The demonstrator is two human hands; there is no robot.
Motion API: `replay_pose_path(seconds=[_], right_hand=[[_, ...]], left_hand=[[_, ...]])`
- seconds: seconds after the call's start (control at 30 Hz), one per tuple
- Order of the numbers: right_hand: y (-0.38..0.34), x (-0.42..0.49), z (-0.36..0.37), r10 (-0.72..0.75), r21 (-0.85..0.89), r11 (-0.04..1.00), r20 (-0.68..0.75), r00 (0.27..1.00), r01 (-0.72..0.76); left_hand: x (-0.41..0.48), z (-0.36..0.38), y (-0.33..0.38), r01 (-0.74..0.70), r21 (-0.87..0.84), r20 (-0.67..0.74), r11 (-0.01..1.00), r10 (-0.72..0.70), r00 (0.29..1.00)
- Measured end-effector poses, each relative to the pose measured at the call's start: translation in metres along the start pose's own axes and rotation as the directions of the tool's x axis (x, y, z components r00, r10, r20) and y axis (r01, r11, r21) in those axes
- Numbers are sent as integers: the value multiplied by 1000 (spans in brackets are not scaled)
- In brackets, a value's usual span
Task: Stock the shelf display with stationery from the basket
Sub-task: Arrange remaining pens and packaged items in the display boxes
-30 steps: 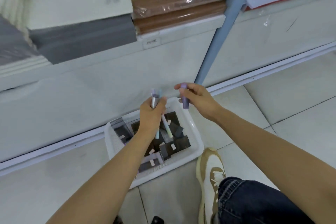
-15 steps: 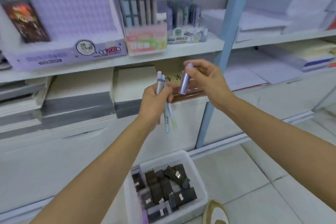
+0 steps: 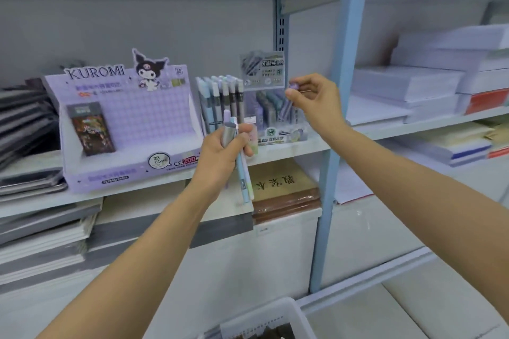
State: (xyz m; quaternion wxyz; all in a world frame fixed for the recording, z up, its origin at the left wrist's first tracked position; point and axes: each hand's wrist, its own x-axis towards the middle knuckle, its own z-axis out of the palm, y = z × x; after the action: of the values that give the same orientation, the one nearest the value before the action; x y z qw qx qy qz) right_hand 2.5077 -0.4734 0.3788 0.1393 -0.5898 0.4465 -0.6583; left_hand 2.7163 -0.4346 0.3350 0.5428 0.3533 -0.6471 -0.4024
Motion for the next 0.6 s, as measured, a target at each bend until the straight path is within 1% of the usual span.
replay_pose_path(seconds=[0.13, 0.23, 0.47, 0.6], right_hand=[[14, 8, 7, -34, -121, 992, 53, 998, 40], [21, 11, 6, -31, -192, 980, 86, 996, 47], [25, 17, 1, -50, -210, 975, 112, 992, 73], [26, 19, 6, -18, -261, 963, 184, 983, 67]], left_hand=[[7, -1, -3, -9, -1, 6, 1000, 9, 1000], [15, -2, -5, 21, -23, -8, 1000, -22, 1000], [22, -3, -8, 54, -63, -1, 997, -54, 999], [23, -3, -8, 52, -64, 3, 997, -52, 999]])
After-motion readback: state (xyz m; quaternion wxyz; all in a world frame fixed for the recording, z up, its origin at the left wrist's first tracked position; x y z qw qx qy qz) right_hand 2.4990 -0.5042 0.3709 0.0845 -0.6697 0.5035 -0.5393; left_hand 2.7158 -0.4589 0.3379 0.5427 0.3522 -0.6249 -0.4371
